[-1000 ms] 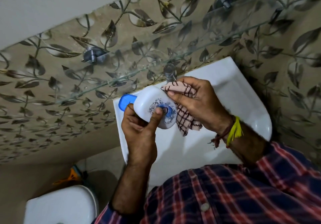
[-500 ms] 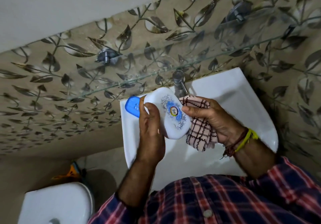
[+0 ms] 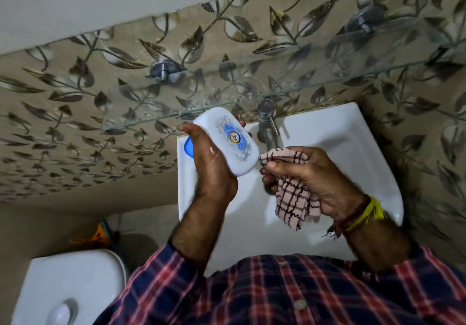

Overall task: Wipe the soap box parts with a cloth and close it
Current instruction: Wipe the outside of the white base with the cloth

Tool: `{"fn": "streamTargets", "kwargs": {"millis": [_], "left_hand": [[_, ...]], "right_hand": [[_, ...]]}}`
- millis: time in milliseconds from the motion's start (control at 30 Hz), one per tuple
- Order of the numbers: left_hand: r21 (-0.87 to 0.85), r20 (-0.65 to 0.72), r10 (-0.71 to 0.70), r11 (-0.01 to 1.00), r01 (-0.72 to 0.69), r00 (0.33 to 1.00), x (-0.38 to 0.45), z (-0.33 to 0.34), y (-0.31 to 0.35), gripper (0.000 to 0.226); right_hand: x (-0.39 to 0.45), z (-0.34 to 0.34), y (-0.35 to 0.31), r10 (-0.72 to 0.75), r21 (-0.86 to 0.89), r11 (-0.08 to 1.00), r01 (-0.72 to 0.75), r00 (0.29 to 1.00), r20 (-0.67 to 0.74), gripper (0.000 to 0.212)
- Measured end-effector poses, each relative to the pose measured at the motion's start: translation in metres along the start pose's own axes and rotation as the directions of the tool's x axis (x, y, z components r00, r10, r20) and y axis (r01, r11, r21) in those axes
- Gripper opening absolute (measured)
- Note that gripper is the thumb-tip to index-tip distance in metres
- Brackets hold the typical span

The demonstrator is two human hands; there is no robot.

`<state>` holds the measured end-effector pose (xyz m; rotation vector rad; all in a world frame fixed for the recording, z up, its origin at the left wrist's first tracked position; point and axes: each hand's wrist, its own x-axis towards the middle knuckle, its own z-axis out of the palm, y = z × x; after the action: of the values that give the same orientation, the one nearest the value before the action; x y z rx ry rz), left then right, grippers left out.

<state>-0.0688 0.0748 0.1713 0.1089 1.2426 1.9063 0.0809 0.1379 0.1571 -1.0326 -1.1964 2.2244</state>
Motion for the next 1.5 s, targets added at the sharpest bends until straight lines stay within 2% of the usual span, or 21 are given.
{"fn": "streamTargets", "kwargs": {"millis": [67, 100, 133, 200, 267, 300, 367, 433, 567, 700, 800, 833, 933, 967, 1100, 1200, 1233, 1333, 1367, 1467, 1500], "left_hand": [[0.002, 0.070, -0.061, 0.998, 0.061, 0.996, -0.003, -0.001, 0.002, 0.092], [-0.001, 0.109, -0.084, 0.996, 0.084, 0.991, -0.005, -0.002, -0.001, 0.085], [0.008, 0.152, -0.103, 0.995, 0.103, 0.983, -0.008, -0.005, -0.005, 0.076], [0.024, 0.236, -0.139, 0.990, 0.137, 0.962, -0.015, -0.006, -0.013, 0.067], [0.037, 0.301, -0.182, 0.983, 0.179, 0.936, -0.020, -0.008, -0.022, 0.068], [0.041, 0.310, -0.190, 0.982, 0.186, 0.932, -0.021, -0.009, -0.025, 0.066], [0.080, 0.293, -0.220, 0.975, 0.205, 0.931, -0.025, -0.007, -0.025, 0.063], [0.131, 0.252, -0.225, 0.972, 0.197, 0.941, -0.025, -0.005, -0.024, 0.060], [0.103, 0.225, -0.148, 0.986, 0.128, 0.963, -0.023, -0.011, -0.023, 0.057], [0.130, 0.244, -0.121, 0.987, 0.091, 0.962, -0.028, -0.013, -0.025, 0.063], [0.079, 0.227, -0.112, 0.992, 0.096, 0.967, -0.025, -0.014, -0.020, 0.058], [0.079, 0.219, -0.114, 0.992, 0.099, 0.969, -0.025, -0.014, -0.020, 0.055], [0.094, 0.178, -0.135, 0.988, 0.120, 0.975, -0.026, -0.011, -0.020, 0.053], [0.086, 0.172, -0.138, 0.988, 0.125, 0.975, -0.027, -0.012, -0.020, 0.052], [0.081, 0.170, -0.117, 0.991, 0.105, 0.978, -0.028, -0.015, -0.019, 0.051], [0.102, 0.143, -0.124, 0.989, 0.110, 0.982, -0.028, -0.012, -0.022, 0.049], [0.097, 0.132, -0.124, 0.989, 0.112, 0.983, -0.027, -0.011, -0.020, 0.051], [0.062, 0.103, -0.121, 0.991, 0.115, 0.987, -0.025, -0.007, -0.013, 0.070], [0.061, 0.095, -0.128, 0.991, 0.123, 0.987, -0.025, -0.006, -0.012, 0.074], [0.049, 0.072, -0.204, 0.978, 0.201, 0.976, -0.027, 0.000, -0.012, 0.076], [0.039, 0.075, -0.212, 0.977, 0.210, 0.974, -0.027, 0.001, -0.012, 0.076]], "right_hand": [[-0.005, -0.002, -0.007, -0.082, 0.005, 0.997, 0.082, 0.995, -0.058, 0.016], [-0.007, -0.003, -0.012, -0.181, -0.062, 0.983, 0.175, 0.978, -0.107, 0.017], [-0.010, -0.002, -0.018, -0.327, -0.205, 0.933, 0.297, 0.936, -0.132, 0.019], [-0.016, 0.005, -0.029, -0.604, -0.505, 0.693, 0.514, 0.796, -0.019, 0.021], [-0.018, 0.019, -0.034, -0.735, -0.650, 0.446, 0.615, 0.666, 0.126, 0.022], [-0.016, 0.024, -0.035, -0.767, -0.688, 0.367, 0.626, 0.622, 0.156, 0.024], [-0.011, 0.032, -0.035, -0.802, -0.734, 0.304, 0.607, 0.579, 0.147, 0.028], [-0.010, 0.038, -0.030, -0.812, -0.747, 0.271, 0.607, 0.561, 0.162, 0.027], [-0.016, 0.048, -0.019, -0.778, -0.792, 0.144, 0.594, 0.562, 0.280, 0.028], [-0.007, 0.044, -0.025, -0.784, -0.810, 0.200, 0.551, 0.586, 0.205, 0.022], [-0.017, 0.046, -0.013, -0.768, -0.749, 0.124, 0.651, 0.541, 0.343, 0.020], [-0.019, 0.045, -0.010, -0.764, -0.748, 0.124, 0.652, 0.544, 0.348, 0.023], [-0.008, 0.041, -0.016, -0.776, -0.792, 0.206, 0.575, 0.589, 0.225, 0.027], [-0.006, 0.041, -0.015, -0.776, -0.789, 0.209, 0.578, 0.589, 0.226, 0.027], [-0.017, 0.043, -0.004, -0.766, -0.720, 0.166, 0.674, 0.548, 0.336, 0.020], [-0.005, 0.035, -0.010, -0.783, -0.772, 0.246, 0.586, 0.590, 0.198, 0.025], [-0.004, 0.034, -0.011, -0.784, -0.774, 0.239, 0.586, 0.587, 0.203, 0.027], [-0.014, 0.039, -0.001, -0.752, -0.721, 0.135, 0.680, 0.544, 0.372, 0.029], [-0.015, 0.039, -0.001, -0.746, -0.721, 0.131, 0.680, 0.547, 0.380, 0.029], [-0.004, 0.033, -0.011, -0.764, -0.770, 0.234, 0.594, 0.602, 0.231, 0.026], [-0.003, 0.032, -0.012, -0.768, -0.775, 0.227, 0.590, 0.598, 0.231, 0.026]]}}
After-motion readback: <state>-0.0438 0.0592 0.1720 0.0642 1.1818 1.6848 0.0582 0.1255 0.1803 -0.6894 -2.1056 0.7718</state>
